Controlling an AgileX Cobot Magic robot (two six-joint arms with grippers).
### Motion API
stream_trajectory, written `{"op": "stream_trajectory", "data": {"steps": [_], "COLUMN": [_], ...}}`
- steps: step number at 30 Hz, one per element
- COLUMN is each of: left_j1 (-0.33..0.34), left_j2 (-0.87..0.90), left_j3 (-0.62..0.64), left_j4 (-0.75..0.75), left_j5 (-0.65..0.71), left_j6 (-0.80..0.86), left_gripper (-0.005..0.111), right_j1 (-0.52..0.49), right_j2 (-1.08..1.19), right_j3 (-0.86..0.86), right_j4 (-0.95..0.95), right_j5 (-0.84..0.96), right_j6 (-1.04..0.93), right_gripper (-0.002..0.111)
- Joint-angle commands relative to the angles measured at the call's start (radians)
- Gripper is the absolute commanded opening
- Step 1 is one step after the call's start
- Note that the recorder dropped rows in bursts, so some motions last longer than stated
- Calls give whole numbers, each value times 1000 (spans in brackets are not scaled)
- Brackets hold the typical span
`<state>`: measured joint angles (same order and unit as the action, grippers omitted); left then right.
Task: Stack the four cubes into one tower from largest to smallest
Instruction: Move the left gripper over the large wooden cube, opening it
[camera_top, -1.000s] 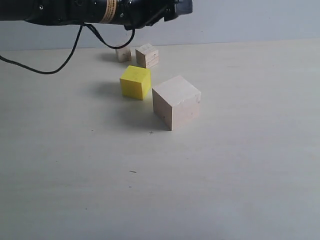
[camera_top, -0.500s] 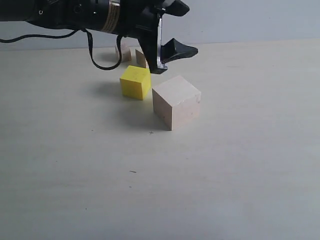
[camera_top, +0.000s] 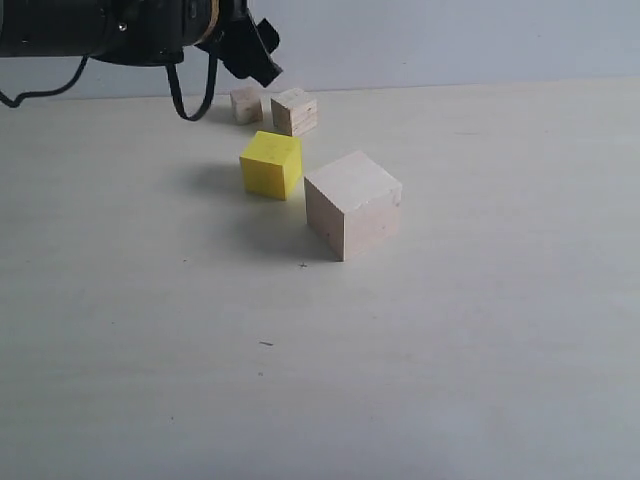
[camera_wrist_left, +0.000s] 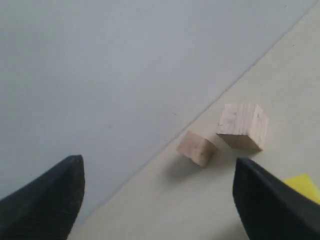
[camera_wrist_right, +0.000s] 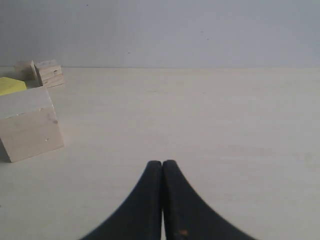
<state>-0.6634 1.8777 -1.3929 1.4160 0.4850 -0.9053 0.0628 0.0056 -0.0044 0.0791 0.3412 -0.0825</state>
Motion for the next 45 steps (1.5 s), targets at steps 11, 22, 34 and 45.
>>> {"op": "stream_trajectory", "data": {"steps": [11, 22, 34, 45], "left_j1": [-114, -114, -116, -116], "left_j2": [13, 211, 275, 275], "left_j3": [-114, -455, -541, -541], "left_j4": [-701, -1073, -1059, -1079], "left_j5": [31, 445, 307, 215], "left_j6": [186, 865, 928, 928], "left_gripper": [78, 78, 78, 78], "right_j1": [-4, -4, -4, -4], "right_j2": [-6, -6, -6, -6], "right_j3": [4, 4, 4, 4], "right_j4": [-1, -1, -1, -1], "right_j5": [-6, -6, -6, -6], "right_j6": [3, 3, 3, 3], "right_gripper": [0, 0, 0, 0]}}
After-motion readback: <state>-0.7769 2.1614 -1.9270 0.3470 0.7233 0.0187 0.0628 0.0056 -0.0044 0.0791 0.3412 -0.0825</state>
